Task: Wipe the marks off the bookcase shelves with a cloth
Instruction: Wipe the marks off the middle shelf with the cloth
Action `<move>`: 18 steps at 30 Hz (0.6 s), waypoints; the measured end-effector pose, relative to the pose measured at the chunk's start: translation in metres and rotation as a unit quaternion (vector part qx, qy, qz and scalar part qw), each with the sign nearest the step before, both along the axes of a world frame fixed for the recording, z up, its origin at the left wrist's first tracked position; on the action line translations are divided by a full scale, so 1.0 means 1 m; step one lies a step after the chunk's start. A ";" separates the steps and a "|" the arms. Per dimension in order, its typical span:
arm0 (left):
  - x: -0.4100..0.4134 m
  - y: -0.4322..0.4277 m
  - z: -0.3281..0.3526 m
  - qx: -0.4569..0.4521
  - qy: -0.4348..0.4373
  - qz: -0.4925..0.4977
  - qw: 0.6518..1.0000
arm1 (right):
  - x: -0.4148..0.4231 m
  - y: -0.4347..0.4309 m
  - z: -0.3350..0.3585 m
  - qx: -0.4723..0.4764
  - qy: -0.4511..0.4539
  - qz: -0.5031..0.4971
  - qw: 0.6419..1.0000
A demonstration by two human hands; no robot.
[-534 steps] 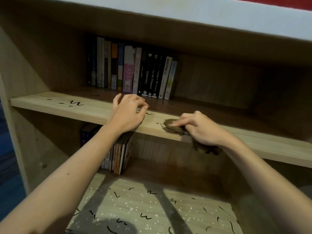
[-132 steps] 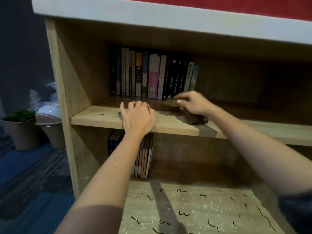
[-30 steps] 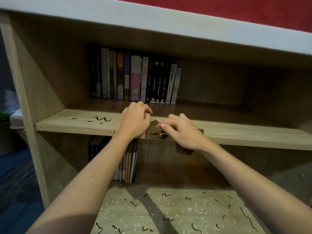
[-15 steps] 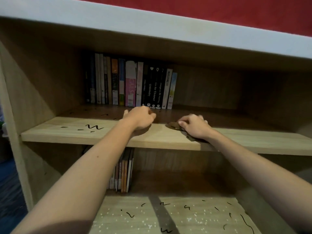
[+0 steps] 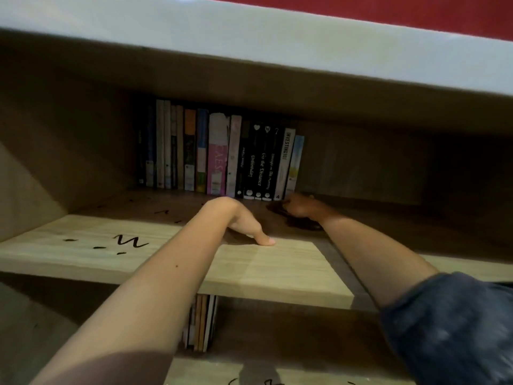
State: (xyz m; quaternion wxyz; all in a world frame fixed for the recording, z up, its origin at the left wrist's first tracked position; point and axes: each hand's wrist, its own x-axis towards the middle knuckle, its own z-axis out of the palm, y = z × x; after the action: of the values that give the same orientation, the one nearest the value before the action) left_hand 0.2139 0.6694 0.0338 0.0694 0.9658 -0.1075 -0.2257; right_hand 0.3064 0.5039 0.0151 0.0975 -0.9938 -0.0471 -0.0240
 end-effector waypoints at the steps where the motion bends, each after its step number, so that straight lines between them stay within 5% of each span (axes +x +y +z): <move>1: 0.002 -0.001 0.000 0.000 0.004 0.004 1.000 | 0.008 0.005 0.000 -0.003 -0.001 0.012 1.000; 7: 0.000 -0.005 0.008 0.006 0.027 0.006 1.000 | 0.007 -0.006 -0.006 0.027 -0.017 0.140 0.990; 12: -0.001 -0.004 0.003 -0.020 0.039 0.017 0.999 | 0.032 -0.024 -0.003 -0.024 -0.001 0.052 0.998; 18: -0.011 0.000 -0.002 -0.055 -0.035 0.025 0.998 | 0.011 0.018 -0.009 -0.022 -0.032 0.105 0.994</move>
State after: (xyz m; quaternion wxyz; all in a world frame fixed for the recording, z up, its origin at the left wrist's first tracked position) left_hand 0.2028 0.6696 0.0314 0.1239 0.9702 -0.0981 -0.1837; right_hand 0.3175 0.5218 0.0064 0.0759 -0.9841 -0.1546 -0.0439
